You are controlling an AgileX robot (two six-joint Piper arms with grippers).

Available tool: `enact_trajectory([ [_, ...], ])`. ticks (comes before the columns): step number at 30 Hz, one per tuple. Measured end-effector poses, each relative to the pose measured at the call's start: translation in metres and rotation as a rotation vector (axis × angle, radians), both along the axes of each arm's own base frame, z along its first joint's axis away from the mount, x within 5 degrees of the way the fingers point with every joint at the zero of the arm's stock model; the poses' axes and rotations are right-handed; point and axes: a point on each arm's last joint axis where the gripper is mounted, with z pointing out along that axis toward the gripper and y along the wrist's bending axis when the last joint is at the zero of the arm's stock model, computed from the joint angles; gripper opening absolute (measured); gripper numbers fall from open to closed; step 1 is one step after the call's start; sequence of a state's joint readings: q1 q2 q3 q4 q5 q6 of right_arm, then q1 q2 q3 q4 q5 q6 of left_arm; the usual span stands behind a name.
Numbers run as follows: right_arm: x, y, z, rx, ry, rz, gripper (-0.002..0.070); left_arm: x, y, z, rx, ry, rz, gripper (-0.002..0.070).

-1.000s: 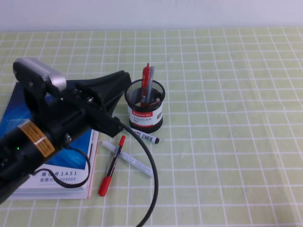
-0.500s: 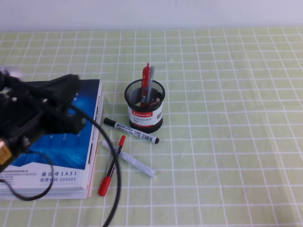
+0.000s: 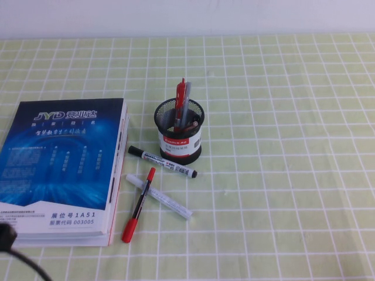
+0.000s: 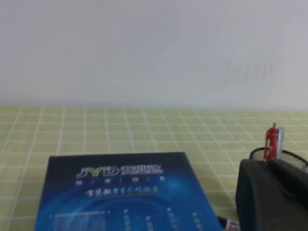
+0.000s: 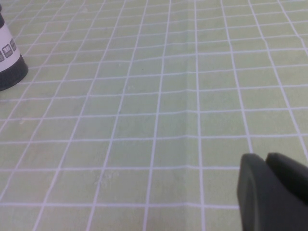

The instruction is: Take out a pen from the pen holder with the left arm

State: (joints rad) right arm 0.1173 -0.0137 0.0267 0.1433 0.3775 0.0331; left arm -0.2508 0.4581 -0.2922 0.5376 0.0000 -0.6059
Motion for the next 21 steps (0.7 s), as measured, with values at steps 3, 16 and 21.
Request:
enact_trajectory([
  [3,0.0,0.0,0.0,0.0,0.0,0.0,-0.0015,-0.013,0.007,-0.024,-0.035,0.007,0.046,0.0],
  [16,0.0,0.0,0.0,0.0,0.0,0.0,-0.0015,-0.046,0.024,-0.085,-0.202,0.028,0.172,0.0],
  [21,0.0,0.0,0.0,0.0,0.0,0.0,-0.0015,-0.046,0.023,-0.082,-0.162,-0.01,0.157,0.0],
])
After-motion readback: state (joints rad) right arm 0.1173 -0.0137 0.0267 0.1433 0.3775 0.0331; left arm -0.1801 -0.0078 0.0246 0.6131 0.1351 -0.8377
